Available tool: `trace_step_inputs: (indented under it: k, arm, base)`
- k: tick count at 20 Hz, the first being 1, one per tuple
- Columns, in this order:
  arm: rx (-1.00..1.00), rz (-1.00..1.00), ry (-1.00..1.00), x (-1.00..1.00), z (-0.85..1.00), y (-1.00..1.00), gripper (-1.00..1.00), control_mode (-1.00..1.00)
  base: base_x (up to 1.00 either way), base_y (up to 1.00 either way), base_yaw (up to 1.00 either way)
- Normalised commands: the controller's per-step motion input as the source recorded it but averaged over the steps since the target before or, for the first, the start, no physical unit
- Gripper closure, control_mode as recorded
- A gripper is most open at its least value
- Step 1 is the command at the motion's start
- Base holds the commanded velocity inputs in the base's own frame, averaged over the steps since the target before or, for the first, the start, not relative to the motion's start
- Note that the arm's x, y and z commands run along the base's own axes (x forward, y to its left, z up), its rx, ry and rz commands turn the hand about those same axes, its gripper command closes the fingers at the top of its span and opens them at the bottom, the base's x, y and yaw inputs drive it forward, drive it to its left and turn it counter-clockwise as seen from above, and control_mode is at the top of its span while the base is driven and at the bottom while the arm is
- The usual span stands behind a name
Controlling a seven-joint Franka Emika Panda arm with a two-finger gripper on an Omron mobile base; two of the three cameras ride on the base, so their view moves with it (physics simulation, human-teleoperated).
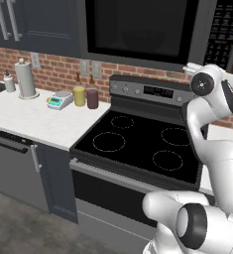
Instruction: Pick the lemon wedge from the sink and place it in the bowl. Then pick the bowl and place it in the microwave. Then close the microwave door and press the start button.
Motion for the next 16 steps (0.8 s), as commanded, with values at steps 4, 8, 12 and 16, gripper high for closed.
trace_step_inputs:
  k: [4, 8, 12, 16]
  arm:
    - [0.02, 0.0, -0.06, 0.0, 0.01, -0.16, 1.0, -1.0]
    - [0.03, 0.0, -0.06, 0.0, 0.03, -0.18, 1.0, -1.0]
    - [0.0, 0.0, -0.1, 0.0, 0.05, -0.01, 1.0, -1.0]
    - [0.0, 0.02, -0.17, -0.09, 0.02, 0.1, 1.0, -1.0]
  base:
    - [0.0, 0.0, 0.0]
    - [0.0, 0.0, 0.0]
    - [0.0, 0.0, 0.0]
    - [0.0, 0.0, 0.0]
